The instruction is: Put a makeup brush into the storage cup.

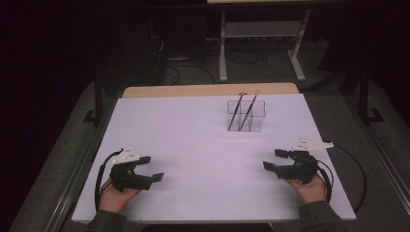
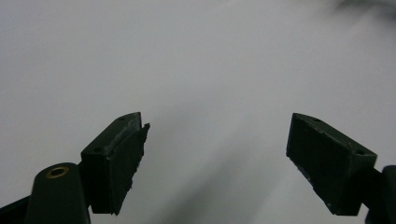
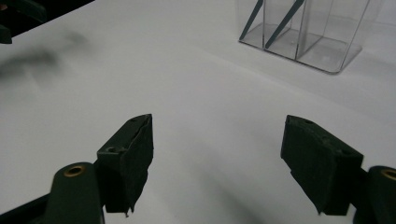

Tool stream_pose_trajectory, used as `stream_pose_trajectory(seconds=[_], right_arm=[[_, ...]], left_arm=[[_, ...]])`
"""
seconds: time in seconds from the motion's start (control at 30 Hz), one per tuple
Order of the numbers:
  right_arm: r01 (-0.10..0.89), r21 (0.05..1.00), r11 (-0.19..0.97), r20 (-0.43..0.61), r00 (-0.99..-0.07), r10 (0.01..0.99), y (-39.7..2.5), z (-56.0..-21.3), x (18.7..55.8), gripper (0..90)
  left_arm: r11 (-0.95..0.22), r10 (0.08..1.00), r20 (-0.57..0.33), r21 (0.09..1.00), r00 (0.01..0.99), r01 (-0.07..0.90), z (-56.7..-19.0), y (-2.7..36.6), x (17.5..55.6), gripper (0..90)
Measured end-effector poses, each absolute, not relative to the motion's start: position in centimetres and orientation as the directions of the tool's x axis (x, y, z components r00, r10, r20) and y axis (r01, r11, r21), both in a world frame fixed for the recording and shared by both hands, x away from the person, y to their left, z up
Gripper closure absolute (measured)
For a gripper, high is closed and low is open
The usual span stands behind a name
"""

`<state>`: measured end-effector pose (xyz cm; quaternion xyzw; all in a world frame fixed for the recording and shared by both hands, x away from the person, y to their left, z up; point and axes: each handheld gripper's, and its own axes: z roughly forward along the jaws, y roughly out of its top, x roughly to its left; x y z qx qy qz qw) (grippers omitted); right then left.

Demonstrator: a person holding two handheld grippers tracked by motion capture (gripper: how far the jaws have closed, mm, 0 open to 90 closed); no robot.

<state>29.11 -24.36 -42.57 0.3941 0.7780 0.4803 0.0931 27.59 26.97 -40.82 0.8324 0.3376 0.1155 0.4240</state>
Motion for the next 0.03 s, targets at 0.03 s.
stream_pose_trajectory(seconds=[0.03], right_arm=[[0.523,0.821,0.228,0.233,-0.673,0.702,-24.32,-42.59,29.12,24.2]], left_arm=[[-0.412,0.66,-0.095,0.784,0.745,0.465,-40.81,26.98,27.61,18.3]])
